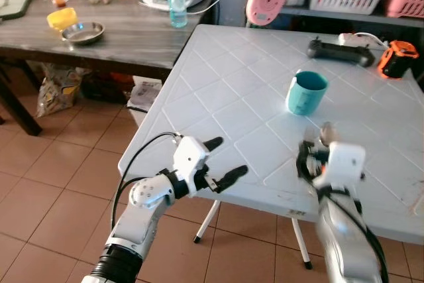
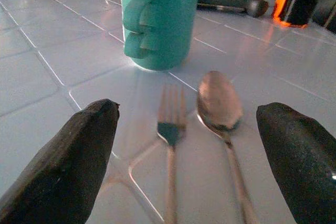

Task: Setting the table

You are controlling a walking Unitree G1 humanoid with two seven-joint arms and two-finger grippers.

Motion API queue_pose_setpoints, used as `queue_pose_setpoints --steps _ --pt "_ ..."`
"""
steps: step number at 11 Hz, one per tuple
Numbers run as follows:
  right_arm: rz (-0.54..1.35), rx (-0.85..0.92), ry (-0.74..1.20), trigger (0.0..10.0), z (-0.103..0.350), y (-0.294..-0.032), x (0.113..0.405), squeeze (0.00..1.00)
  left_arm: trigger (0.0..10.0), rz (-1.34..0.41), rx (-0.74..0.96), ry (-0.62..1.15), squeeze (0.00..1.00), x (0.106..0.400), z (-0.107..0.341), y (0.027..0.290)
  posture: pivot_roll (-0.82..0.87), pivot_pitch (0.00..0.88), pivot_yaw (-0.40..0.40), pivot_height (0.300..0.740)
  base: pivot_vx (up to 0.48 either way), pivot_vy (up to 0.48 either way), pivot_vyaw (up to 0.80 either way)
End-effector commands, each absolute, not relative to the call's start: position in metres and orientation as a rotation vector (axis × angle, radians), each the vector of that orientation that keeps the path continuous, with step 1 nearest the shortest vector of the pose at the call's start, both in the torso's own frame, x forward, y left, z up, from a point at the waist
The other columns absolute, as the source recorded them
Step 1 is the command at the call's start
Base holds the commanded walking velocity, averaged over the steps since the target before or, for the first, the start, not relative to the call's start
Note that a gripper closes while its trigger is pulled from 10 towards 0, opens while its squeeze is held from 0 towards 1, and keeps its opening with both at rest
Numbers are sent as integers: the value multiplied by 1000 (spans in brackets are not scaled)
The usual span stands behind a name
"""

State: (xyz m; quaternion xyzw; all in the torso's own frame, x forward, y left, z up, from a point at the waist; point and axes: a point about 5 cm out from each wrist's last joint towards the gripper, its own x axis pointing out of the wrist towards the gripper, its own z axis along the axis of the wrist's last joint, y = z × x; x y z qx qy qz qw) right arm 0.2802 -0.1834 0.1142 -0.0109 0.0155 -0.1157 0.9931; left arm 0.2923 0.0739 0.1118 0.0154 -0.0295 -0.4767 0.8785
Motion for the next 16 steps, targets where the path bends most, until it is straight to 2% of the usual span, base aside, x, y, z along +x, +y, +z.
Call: queue_pose_setpoints --steps 1,5,11,16 --pt "-228 5 75 10000 106 -183 284 0 10000 -1021 44 -77 0 292 118 71 -41 95 5 740 0 0 0" --pt "-217 91 185 10000 88 -177 290 0 10000 -1059 31 -64 0 287 117 68 -31 101 0 740 0 0 0" --pt "-176 54 243 10000 87 -169 302 0 10000 -1077 29 -53 0 284 117 65 -34 101 -3 740 0 0 0" --pt "-268 13 295 10000 81 -179 280 0 10000 -1070 37 -39 0 284 114 66 -26 97 -5 740 0 0 0"
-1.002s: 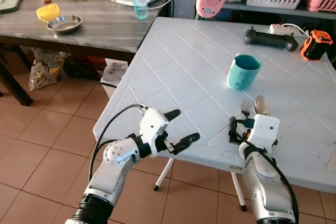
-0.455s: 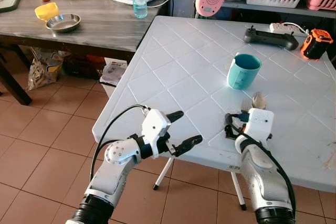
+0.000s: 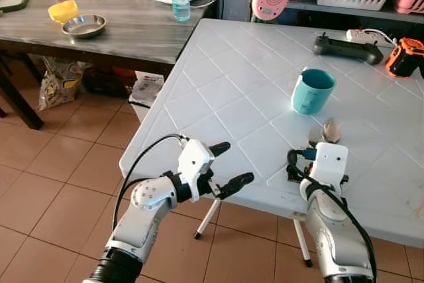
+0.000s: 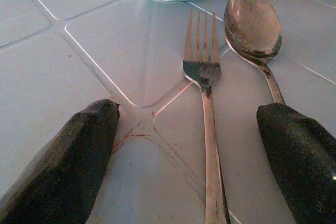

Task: Setting the table

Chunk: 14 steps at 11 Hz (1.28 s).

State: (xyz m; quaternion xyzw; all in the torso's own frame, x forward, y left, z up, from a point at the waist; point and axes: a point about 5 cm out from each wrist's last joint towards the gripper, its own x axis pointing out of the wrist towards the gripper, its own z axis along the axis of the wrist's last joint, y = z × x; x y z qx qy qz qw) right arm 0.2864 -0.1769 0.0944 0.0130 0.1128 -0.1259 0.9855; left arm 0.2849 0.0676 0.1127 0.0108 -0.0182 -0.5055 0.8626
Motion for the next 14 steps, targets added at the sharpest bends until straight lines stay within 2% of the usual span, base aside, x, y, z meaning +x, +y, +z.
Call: queue_pose_setpoints --steps 1,5,6,8,10,11,14 --pt "-272 15 289 10000 84 -180 280 0 10000 -1072 39 -38 0 284 114 65 -28 95 -4 740 0 0 0" --pt "-234 27 235 10000 103 -172 300 0 10000 -1076 44 -34 0 283 111 64 -20 89 -9 740 0 0 0" --pt "-231 28 243 0 102 -171 302 0 10000 -1074 44 -33 0 283 111 64 -16 90 -10 740 0 0 0" --pt "-223 44 266 0 97 -167 301 0 10000 -1072 47 -29 0 281 111 66 -13 95 -8 740 0 0 0" --pt "-233 59 301 4941 89 -166 294 0 10000 -1075 51 -24 0 282 110 66 -17 99 -6 740 0 0 0" --pt "-242 65 315 10000 86 -167 291 0 10000 -1078 50 -23 0 282 110 65 -21 101 -4 740 0 0 0" --pt "-287 74 305 10000 87 -176 284 0 10000 -1084 51 -19 0 281 109 65 -23 104 -1 740 0 0 0"
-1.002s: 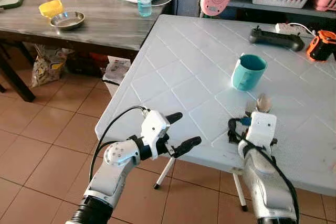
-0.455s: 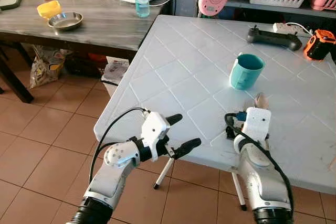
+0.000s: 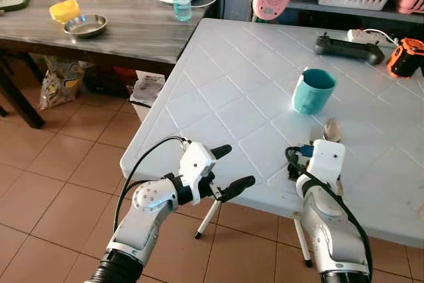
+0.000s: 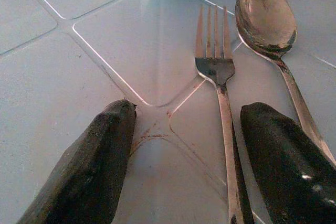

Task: Setting the table

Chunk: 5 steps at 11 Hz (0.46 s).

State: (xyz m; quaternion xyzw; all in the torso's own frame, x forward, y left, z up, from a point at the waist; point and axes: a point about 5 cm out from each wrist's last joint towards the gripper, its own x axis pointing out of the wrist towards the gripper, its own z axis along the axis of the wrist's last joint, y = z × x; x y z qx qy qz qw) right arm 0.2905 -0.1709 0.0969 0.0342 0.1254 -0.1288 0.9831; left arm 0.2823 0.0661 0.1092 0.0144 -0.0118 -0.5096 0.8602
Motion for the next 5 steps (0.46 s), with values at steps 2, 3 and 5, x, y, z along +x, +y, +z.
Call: queue_pose_setpoints --steps 2,3,5 --pt "-294 79 306 10000 85 -181 280 0 10000 -1087 52 -16 0 280 108 64 -24 105 0 740 0 0 0" --pt "-309 79 308 10000 84 -185 278 0 10000 -1088 55 -14 0 280 108 64 -25 106 2 740 0 0 0" --pt "-337 80 308 10000 83 -192 274 0 10000 -1092 58 -11 0 280 107 64 -27 109 7 740 0 0 0"
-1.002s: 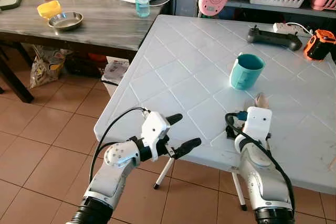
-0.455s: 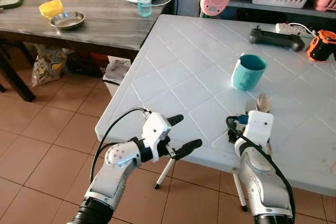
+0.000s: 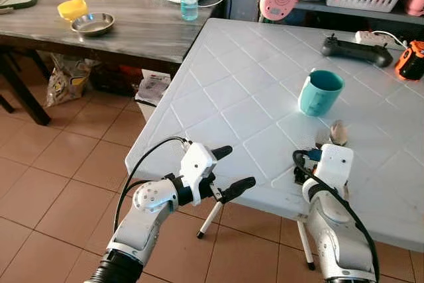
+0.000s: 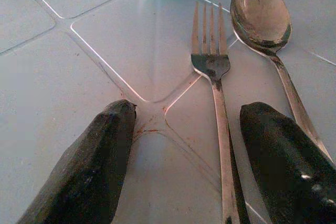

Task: Setting the table

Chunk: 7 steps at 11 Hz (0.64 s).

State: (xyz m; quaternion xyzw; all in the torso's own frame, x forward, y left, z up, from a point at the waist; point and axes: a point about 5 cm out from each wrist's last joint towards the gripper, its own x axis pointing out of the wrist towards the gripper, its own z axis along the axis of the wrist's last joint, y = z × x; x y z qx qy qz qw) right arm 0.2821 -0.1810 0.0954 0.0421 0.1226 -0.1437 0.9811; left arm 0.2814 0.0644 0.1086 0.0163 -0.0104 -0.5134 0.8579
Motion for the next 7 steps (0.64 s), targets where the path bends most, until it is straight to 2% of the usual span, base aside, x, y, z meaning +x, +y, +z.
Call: queue_pose_setpoints --steps 1,4,7 --pt "-355 78 301 10000 84 -197 272 0 10000 -1096 59 -10 0 280 107 63 -29 112 14 740 0 0 0" --pt "-378 63 250 10000 92 -207 272 0 10000 -1099 63 -8 0 280 107 63 -32 112 19 740 0 0 0" --pt "-341 58 217 10000 98 -204 278 0 10000 -1101 62 -5 0 279 106 61 -31 112 19 740 0 0 0"
